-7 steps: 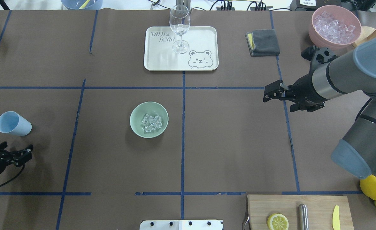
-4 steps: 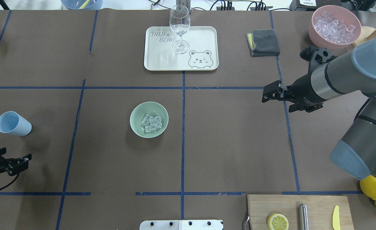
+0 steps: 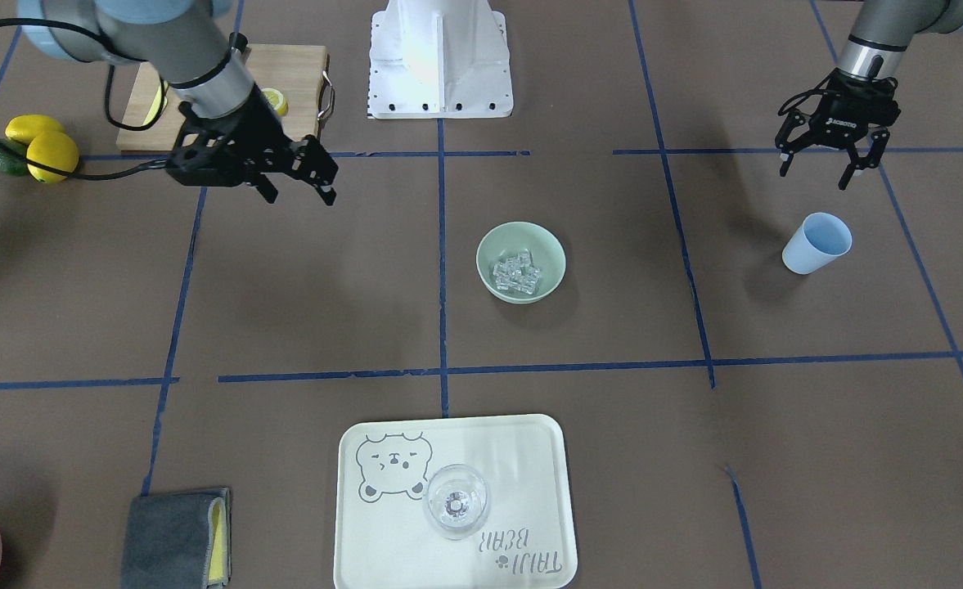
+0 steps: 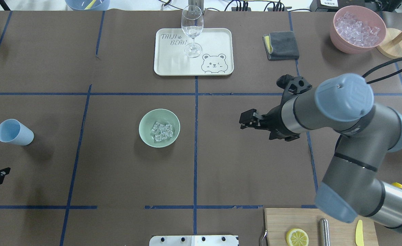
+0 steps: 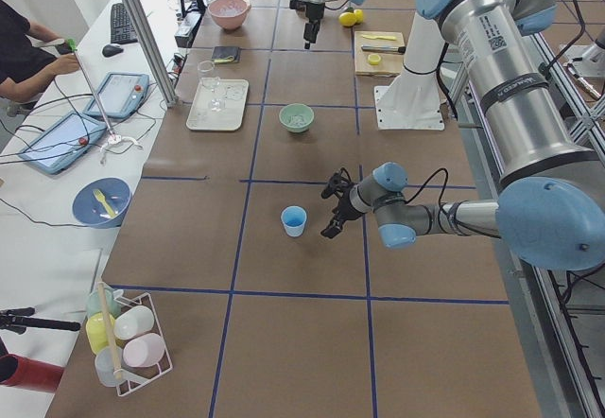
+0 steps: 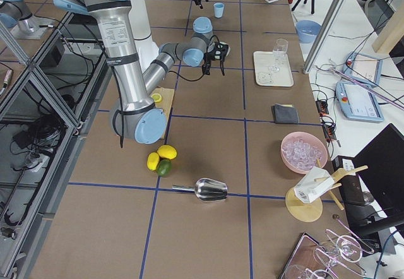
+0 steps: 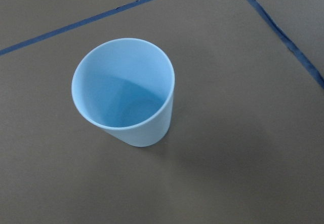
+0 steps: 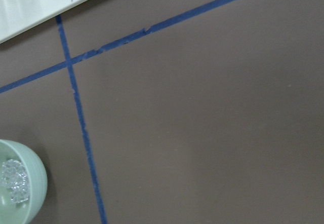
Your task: Pour ice into bowl
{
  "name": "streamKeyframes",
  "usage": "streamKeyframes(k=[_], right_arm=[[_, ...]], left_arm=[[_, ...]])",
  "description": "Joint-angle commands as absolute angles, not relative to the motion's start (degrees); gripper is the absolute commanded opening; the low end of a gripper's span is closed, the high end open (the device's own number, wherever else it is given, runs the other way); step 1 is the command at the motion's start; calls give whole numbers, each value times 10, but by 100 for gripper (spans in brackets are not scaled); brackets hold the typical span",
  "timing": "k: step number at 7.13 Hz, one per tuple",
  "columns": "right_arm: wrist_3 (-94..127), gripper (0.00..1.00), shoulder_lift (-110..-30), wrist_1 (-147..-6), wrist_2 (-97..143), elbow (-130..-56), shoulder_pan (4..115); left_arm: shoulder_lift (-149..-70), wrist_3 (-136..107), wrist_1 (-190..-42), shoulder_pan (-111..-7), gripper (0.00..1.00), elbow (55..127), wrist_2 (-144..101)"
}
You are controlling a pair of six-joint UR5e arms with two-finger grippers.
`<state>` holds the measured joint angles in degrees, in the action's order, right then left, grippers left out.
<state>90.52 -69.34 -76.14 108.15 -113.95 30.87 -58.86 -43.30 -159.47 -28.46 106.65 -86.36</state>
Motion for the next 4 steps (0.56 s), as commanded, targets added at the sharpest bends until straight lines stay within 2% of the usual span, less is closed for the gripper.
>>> streamKeyframes(k=[1,4], right_arm=[[968,100,-583,-761,1025,-1046,254],[978,100,-480,-755,992,-921,235]], left_arm=[[-591,-312,-1598,-397,100,1057,-1006],[-594,-250,-1595,-597,100,1039,-1129]])
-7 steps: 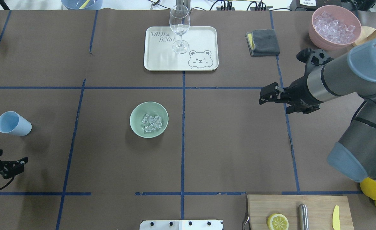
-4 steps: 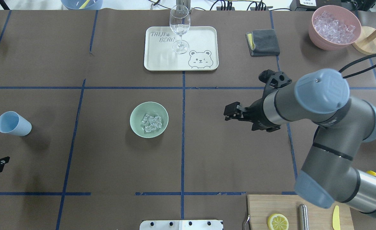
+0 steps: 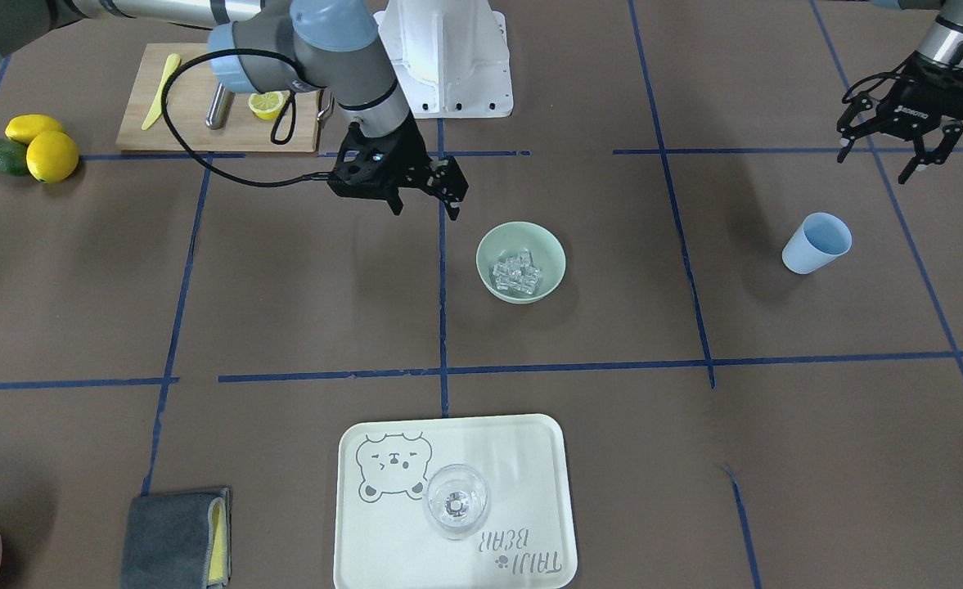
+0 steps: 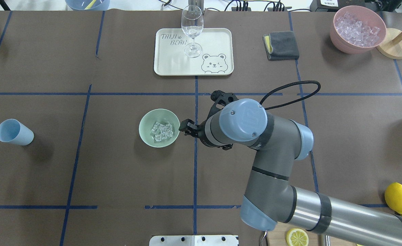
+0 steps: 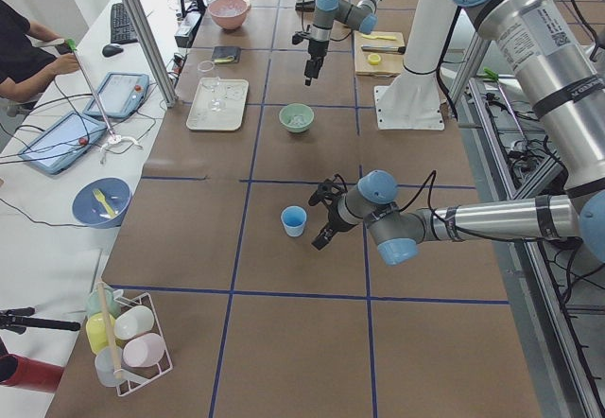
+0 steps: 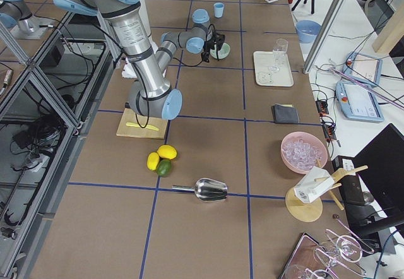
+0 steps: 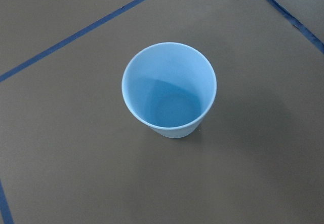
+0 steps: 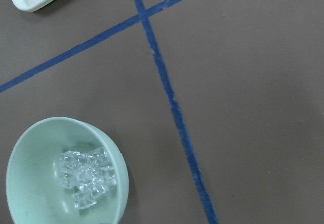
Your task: Pour ice into bowl
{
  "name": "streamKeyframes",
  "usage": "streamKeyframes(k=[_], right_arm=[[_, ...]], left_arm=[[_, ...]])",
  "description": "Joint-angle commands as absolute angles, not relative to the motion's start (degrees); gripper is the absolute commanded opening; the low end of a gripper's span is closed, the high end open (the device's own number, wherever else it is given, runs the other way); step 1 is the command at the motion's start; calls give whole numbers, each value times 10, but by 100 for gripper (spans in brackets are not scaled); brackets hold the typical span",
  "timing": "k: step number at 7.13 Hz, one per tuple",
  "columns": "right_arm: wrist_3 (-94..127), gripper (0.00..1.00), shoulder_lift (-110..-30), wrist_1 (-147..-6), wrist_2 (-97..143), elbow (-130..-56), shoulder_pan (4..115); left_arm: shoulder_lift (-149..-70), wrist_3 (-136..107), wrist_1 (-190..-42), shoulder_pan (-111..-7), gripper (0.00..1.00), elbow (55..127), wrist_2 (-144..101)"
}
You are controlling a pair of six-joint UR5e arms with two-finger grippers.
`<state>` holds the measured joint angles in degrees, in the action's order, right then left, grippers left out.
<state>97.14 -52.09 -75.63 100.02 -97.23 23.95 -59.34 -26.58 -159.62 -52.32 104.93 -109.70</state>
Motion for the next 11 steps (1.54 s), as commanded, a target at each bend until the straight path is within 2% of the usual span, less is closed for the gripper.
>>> streamKeyframes(k=[1,4,6,7,8,9,10,11], right_arm=[[984,100,-464,-754,983,-896,235],[984,95,-418,-754,959,-816,232],[983,87,-385,-753,958,-762,229],[983,72,-383,-752,959,-757,229],[990,49,-385,-725,959,-755,229],[993,16,-387,-717,962,-751,229],[988,0,-388,-710,964,-751,229],[989,0,-395,-692,965,-751,229]], left_arm=[[-598,-250,-1593,-618,100,1027,-1129],[-599,-250,-1593,-629,100,1023,-1131],[-599,-250,-1592,-630,100,1022,-1134],[-620,-250,-1577,-640,100,1013,-1173],[-646,-249,-1540,-666,100,1007,-1209],[-653,-232,-1531,-678,100,1002,-1212],[-657,-216,-1531,-680,100,994,-1211],[-657,-215,-1531,-683,100,994,-1212]])
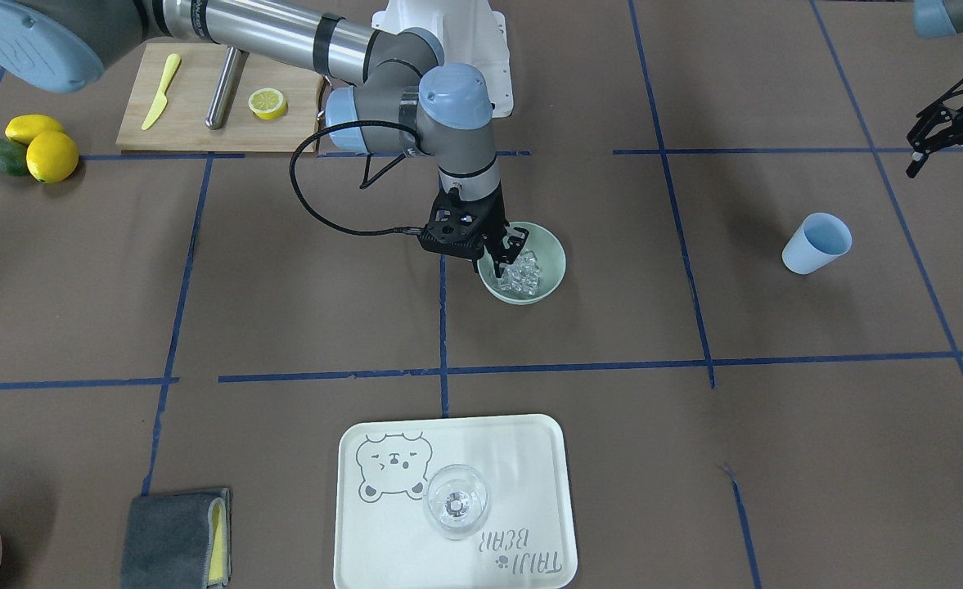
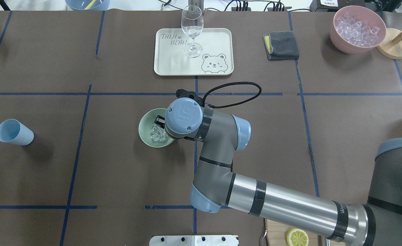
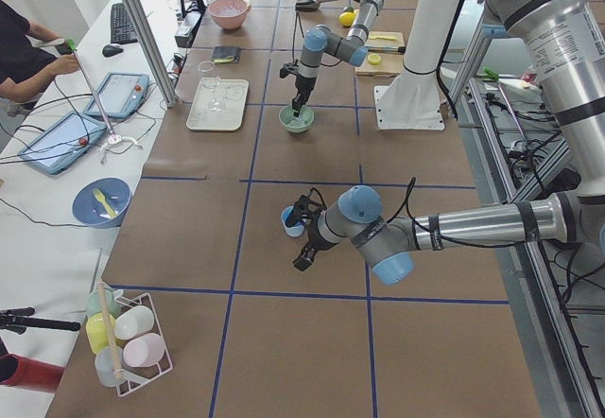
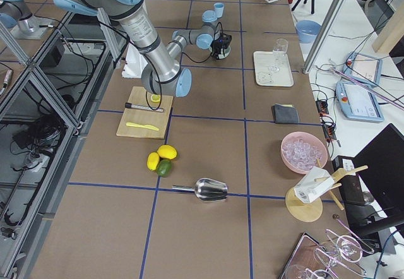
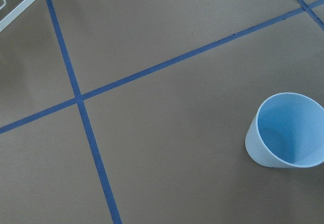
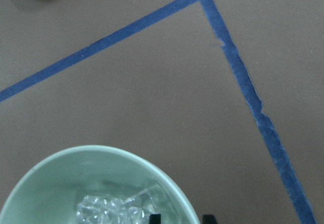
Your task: Pour ice into bowl
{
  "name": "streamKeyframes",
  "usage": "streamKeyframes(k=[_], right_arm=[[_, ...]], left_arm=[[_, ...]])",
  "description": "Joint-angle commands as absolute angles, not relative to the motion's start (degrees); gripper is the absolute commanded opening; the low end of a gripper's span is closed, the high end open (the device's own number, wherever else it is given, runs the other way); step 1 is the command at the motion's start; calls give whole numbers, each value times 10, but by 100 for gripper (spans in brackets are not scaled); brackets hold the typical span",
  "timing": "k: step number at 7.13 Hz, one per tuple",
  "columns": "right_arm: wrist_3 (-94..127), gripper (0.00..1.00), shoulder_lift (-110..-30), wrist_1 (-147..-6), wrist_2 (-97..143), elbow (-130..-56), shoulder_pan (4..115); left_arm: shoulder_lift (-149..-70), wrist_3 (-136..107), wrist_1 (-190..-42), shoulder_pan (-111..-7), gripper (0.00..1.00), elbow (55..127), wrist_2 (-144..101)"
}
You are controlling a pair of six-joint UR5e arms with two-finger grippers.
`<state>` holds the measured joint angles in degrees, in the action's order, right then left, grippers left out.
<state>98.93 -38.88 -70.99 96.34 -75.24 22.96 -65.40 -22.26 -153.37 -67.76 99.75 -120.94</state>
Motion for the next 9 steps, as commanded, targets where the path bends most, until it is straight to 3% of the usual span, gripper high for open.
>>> streamKeyframes(k=[1,2,4,6,9], right_arm=[[990,0,-393,-686,966,-760,230],[991,0,-402,-691,986,-790,244],[991,0,-503,-689,1027,-907,278],[992,0,-537,-690,1045,-955,307],[947,0,-710,-686,1134,-1065,405]], left_arm=[[-658,-214,-1520,-687,100,992,-1224],[-679,-195,-1465,-706,100,991,-1277],[-707,-126,-1386,-757,100,991,-1315],[-710,-126,-1374,-758,100,991,-1316],[-747,-125,-1274,-757,100,998,-1344]])
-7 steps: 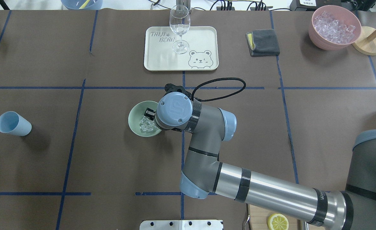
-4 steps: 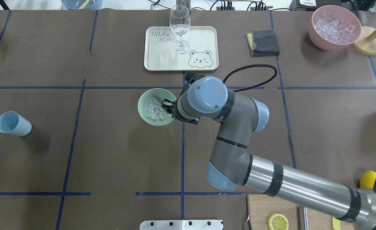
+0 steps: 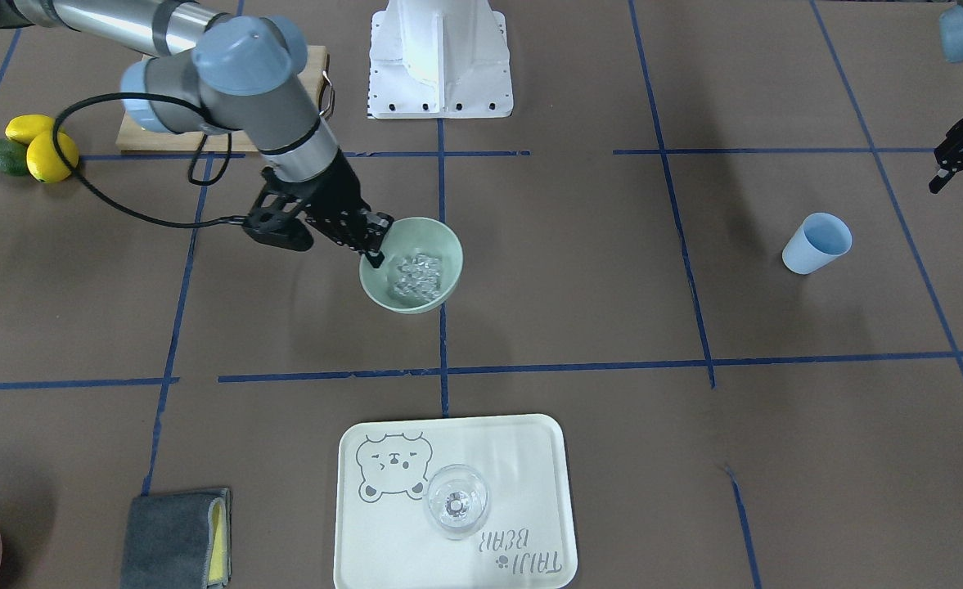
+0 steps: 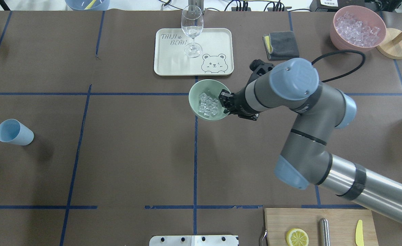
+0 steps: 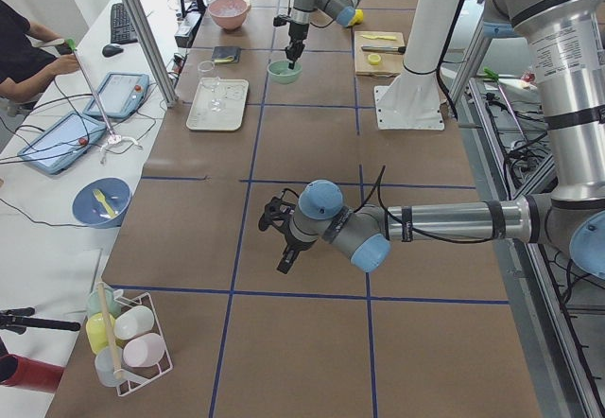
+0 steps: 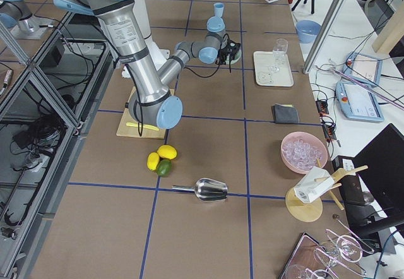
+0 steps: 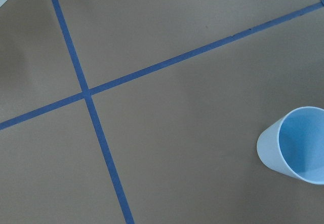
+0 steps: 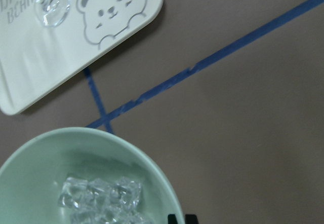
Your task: Pour ice into bowl
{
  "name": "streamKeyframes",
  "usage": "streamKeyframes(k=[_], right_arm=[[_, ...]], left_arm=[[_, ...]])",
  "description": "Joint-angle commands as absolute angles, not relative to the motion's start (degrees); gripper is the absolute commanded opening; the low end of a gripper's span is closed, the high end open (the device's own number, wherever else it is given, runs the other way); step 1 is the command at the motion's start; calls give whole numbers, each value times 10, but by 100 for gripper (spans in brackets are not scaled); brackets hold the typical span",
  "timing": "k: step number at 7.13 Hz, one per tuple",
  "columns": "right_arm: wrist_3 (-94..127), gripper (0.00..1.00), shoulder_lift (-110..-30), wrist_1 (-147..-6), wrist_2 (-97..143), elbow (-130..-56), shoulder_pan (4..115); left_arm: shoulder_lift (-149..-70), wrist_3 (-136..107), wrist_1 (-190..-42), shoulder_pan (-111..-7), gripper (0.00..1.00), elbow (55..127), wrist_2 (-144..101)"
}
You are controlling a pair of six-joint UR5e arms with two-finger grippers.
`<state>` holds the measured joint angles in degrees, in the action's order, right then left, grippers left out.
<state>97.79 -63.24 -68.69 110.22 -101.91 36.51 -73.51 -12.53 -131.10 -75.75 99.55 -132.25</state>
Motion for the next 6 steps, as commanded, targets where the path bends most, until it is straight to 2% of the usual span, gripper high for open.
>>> streamKeyframes(k=[1,3,4,6], right_arm=[[868,0,-775,-685,1154,-1091,433],[757,0,-881,-655,1203,-1096,489],[736,0,-949,-569,1205,-1080,503],[698,0,-1021,-492,1206,-1058,516]], left_arm=[[-746,-125,-1264,-758,100,1000,-1345],[-765,-127,-1256,-756,100,992,-1348],[-785,-127,-1211,-757,100,1002,-1347],[-792,-127,-1202,-758,100,1006,-1346]])
